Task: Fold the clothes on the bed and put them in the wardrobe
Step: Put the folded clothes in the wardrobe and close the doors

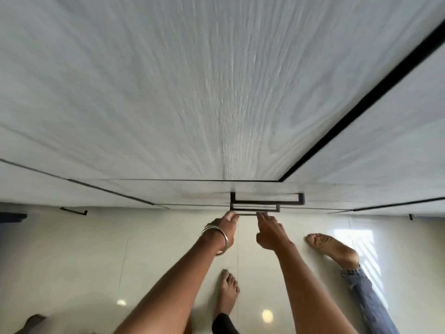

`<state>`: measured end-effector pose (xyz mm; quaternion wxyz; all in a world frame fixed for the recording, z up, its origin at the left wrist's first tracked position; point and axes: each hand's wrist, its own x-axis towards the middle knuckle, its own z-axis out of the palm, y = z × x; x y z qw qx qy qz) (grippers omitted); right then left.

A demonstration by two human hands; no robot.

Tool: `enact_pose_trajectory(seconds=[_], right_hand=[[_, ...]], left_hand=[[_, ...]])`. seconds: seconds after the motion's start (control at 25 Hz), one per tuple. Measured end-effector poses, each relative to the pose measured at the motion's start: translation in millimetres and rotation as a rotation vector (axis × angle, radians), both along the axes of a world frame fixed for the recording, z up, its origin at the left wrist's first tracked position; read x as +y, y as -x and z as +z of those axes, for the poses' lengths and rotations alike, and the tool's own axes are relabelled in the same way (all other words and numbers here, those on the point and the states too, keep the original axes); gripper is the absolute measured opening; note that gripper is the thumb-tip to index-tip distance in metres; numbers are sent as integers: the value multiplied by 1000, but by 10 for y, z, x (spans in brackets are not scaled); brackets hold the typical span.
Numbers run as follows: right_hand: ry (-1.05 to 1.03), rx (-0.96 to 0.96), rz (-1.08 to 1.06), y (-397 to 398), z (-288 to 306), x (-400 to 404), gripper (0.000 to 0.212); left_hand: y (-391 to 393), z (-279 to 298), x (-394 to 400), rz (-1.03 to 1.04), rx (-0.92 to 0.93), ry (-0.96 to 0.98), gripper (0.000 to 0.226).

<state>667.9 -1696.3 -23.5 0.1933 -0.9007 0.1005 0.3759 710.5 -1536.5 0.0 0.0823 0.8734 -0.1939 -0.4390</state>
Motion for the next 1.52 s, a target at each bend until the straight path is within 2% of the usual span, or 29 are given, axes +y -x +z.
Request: enact_pose_trajectory(seconds=[0.08, 0.16, 0.28, 0.4, 0.52, 0.64, 0.68, 0.72, 0.8, 0.88, 0.92, 0.96, 1.04, 1.12, 1.2, 1.32, 1.44, 1.52], right_hand=[[97, -52, 118, -164, -335, -15, 77], [183, -53, 190, -214, -591, 2, 82], [259, -161, 130, -148, -786, 125, 80], [262, -243, 19, -6, -892, 271, 74], [258, -237, -26, 222, -909, 350, 66], [104, -93, -69, 552, -695, 391, 58], [-51, -21, -158, 693, -546, 389, 56], [-258, 42, -341, 851, -382, 382, 52], [-701, 165, -933, 1150, -7, 409, 36], [-817, 226, -1489, 1362, 79, 480, 36], [-836, 229, -1666, 1456, 57, 522, 36], [-821, 236, -1741, 1512, 23, 575, 36], [-766, 283, -1757, 1604, 52, 687, 39], [-696, 334, -1719, 1650, 127, 721, 34], [-565, 388, -1611, 1670, 229, 671, 29], [-347, 464, -1473, 1627, 331, 592, 28], [-183, 375, -1312, 1548, 402, 611, 10], [-88, 298, -1135, 1511, 455, 658, 7]], left_hand=[[-220, -397, -106, -92, -25, -58, 83], [-322, -703, -144, -145, -21, -109, 87], [-216, -907, -111, -44, -80, -51, 85], [9, -952, -99, 50, -143, -3, 80], [200, -918, -27, 19, -115, -7, 77], [435, -766, 27, -85, -6, -83, 69], [563, -674, 39, -145, 43, -112, 65], [705, -569, 57, -212, 75, -142, 58], [1020, -302, 153, -259, 62, -132, 39], [1306, -24, 327, -195, -68, -19, 28], [1416, 103, 422, -125, -127, 32, 28], [1482, 180, 518, -44, -156, 49, 30], [1538, 232, 678, 55, -163, -5, 40], [1528, 165, 784, 69, -101, -96, 39], [1515, 125, 827, 124, 10, -139, 35], [1483, 137, 849, 144, 93, -180, 42], [1422, 194, 833, 77, 130, -202, 49], [1391, 216, 841, 63, 178, -203, 53]])
